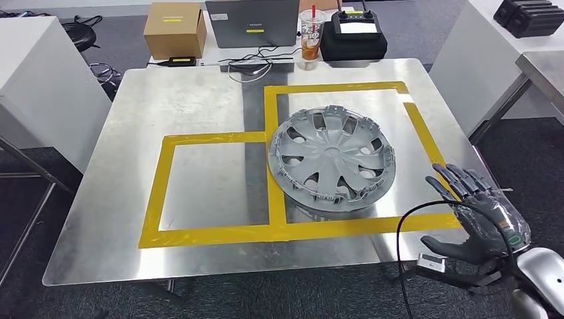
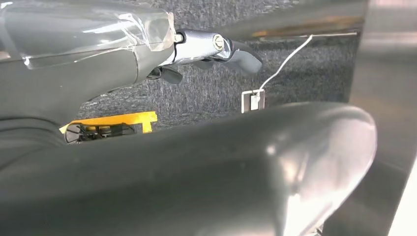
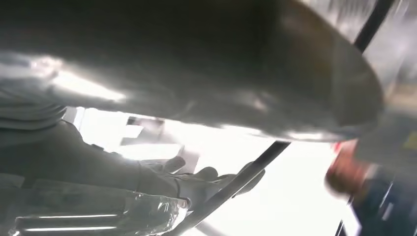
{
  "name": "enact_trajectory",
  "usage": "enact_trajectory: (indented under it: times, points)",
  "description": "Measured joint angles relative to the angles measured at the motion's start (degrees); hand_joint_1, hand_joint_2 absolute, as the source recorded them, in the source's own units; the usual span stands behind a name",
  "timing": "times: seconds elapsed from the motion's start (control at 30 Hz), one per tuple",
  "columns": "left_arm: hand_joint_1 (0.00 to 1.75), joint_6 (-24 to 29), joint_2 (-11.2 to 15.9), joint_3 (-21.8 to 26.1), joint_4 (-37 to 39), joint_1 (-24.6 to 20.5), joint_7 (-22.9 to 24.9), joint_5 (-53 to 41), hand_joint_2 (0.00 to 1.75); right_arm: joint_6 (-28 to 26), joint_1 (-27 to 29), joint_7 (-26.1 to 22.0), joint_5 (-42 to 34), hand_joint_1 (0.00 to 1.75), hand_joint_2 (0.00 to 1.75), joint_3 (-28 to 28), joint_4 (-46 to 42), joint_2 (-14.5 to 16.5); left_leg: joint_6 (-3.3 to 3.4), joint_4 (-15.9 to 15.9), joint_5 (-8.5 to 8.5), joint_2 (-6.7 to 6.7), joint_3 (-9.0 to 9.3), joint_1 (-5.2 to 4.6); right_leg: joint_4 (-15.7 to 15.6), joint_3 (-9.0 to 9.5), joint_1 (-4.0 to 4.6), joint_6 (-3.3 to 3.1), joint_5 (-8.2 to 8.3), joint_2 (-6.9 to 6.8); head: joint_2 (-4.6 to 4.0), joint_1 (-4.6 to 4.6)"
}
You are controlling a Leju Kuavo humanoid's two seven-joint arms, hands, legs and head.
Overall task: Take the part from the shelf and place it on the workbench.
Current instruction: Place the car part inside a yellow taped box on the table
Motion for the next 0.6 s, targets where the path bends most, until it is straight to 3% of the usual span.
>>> enact_trajectory:
  times: [0.03, 0.1, 0.17, 0.2, 0.27, 0.3, 0.37, 0.43, 0.5, 0.53, 0.6]
  points:
    - [0.0, 0.01, -0.11, 0.04, -0.01, 0.04, 0.71, 0.83, 0.0, 3.28, 0.21, -0.91, -3.8, 0.0, 0.0, -0.01, 0.28, -3.08, 0.32, -0.36, 0.3, 0.03, 0.23, 0.1, 2.41, -1.17, -0.03, -0.02, -1.22, 0.01, 0.0, 0.08]
    - [0.0, 0.11, -0.25, 0.16, -0.01, 0.1, 2.21, 2.62, 0.0, 9.21, 0.33, -2.54, -11.03, 0.0, 0.0, -0.07, 1.22, -8.68, 0.57, -0.43, 0.42, 0.09, 0.13, -0.01, 10.08, -4.84, -0.08, -0.21, -4.49, 0.02, 0.0, 0.17]
    - [0.0, 0.51, -0.39, 0.26, 0.04, 0.12, 3.65, 4.45, 0.0, 14.47, 0.24, -3.42, -16.95, 0.0, 0.0, -0.16, 2.28, -13.49, 0.59, -0.35, 0.39, 0.09, 0.07, -0.13, 15.25, -7.41, -0.12, 0.21, -5.93, 0.02, 0.0, 0.18]
    - [0.0, 0.79, -0.48, 0.28, 0.08, 0.12, 4.27, 5.26, 0.0, 16.62, 0.05, -3.48, -19.26, 0.0, 0.0, -0.24, 2.74, -15.63, 0.58, -0.26, 0.34, 0.08, 0.08, -0.15, 14.66, -7.16, -0.16, 0.68, -5.31, 0.01, 0.0, 0.19]
    - [0.0, 1.25, -0.63, 0.29, 0.21, 0.11, 5.15, 6.48, 0.0, 20.28, -0.68, -2.69, -22.99, 0.0, 0.0, -0.46, 3.48, -19.2, 0.32, 0.1, 0.09, 0.06, 0.12, -0.16, 7.14, -3.5, -0.37, 1.8, -2.14, -0.01, 0.0, 0.23]
    - [0.0, 1.4, -0.65, 0.29, 0.26, 0.11, 5.46, 6.89, 0.0, 21.88, -1.14, -1.88, -24.46, 0.0, 0.0, -0.55, 3.83, -20.57, 0.07, 0.39, -0.14, 0.02, 0.06, -0.29, 3.26, -1.54, -0.36, 1.99, -0.78, 0.03, 0.0, 0.27]
    - [0.0, 1.57, -0.64, 0.29, 0.31, 0.11, 5.78, 7.39, 0.0, 24.65, -1.5, 0.5, -26.51, 0.0, 0.0, -0.72, 4.41, -22.94, -0.4, 0.93, -0.54, -0.06, -0.13, -0.61, -0.74, 0.47, -0.33, 1.33, 0.47, 0.11, 0.0, 0.25]
    - [0.0, 1.62, -0.64, 0.29, 0.31, 0.13, 5.86, 7.57, 0.0, 26.38, -1.37, 2.83, -27.67, 0.0, 0.0, -0.93, 4.81, -25.04, -0.67, 1.16, -0.69, -0.09, -0.31, -0.69, -0.72, 0.38, -0.32, 0.24, 0.56, 0.17, 0.0, 0.2]
    - [0.0, 1.64, -0.66, 0.3, 0.31, 0.15, 5.89, 7.71, 0.0, 27.24, -1.17, 4.22, -28.36, 0.0, 0.0, -1.46, 5.01, -26.83, -1.14, 2.35, -1.64, -0.07, -0.8, -0.5, -0.72, 0.37, -0.49, -0.39, 0.64, 0.18, 0.0, 0.18]
    - [0.0, 1.67, -0.65, 0.3, 0.31, 0.15, 5.9, 7.78, 0.0, 27.54, -0.93, 4.73, -28.53, 0.0, 0.0, -1.9, 5.06, -27.63, -1.46, 4.35, -2.96, -0.06, -1.68, -0.38, -0.76, 0.4, -0.6, -0.65, 0.66, 0.17, 0.0, 0.17]
    - [0.0, 1.77, -0.66, 0.3, 0.32, 0.07, 5.9, 7.78, 0.0, 28.07, -0.1, 5.59, -28.56, 0.0, 0.0, -2.97, 5.12, -29.06, -2.02, 11.73, -6.78, -0.01, -5.1, -0.17, -0.75, 0.34, -0.51, -0.93, 0.66, 0.14, 0.0, 0.14]
